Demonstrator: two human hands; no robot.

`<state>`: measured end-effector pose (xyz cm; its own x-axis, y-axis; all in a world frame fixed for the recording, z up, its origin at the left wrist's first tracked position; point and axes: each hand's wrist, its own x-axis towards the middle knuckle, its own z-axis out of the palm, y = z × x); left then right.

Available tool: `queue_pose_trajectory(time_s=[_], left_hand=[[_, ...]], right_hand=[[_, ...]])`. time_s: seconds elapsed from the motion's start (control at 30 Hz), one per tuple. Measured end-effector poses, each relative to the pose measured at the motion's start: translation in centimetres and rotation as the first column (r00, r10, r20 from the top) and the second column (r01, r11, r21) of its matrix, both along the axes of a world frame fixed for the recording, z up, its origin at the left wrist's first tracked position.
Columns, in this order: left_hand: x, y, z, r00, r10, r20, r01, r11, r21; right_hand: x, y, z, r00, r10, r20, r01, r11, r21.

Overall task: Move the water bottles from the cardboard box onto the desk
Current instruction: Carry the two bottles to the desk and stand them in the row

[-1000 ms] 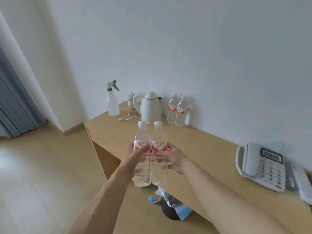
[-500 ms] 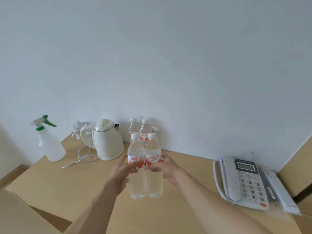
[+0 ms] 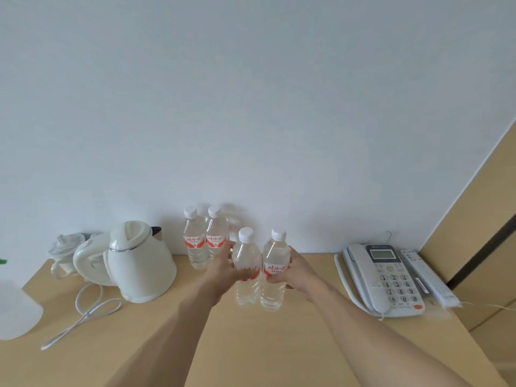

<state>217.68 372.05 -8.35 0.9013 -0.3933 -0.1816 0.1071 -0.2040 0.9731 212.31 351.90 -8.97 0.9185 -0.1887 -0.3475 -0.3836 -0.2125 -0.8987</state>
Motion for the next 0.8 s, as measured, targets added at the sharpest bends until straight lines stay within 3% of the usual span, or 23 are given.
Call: queue_pose_trajectory(time_s=[0.23,0.5,0.8], left_hand=[[2.2,-1.0,-1.2,0.996,-0.027,0.09,0.017,0.994,0.112],[4.1,-0.9,-2.5,0.997,0.009,0.071,-0.019,0.988,0.153],[4.8,-1.0,-1.4,0.994,-0.079,0.07,0.057,0.962,0.267]], right_hand=[[1.2,-0.8,-1.3,0.995,-0.102,0.01,0.102,0.984,-0.144],[3.3,-0.7,-1.8,0.998,-0.065,-0.008,0.06,0.962,-0.265],[4.3,-0.6,-2.1,1.0,0.016,-0.003,-0.016,0.962,-0.271]])
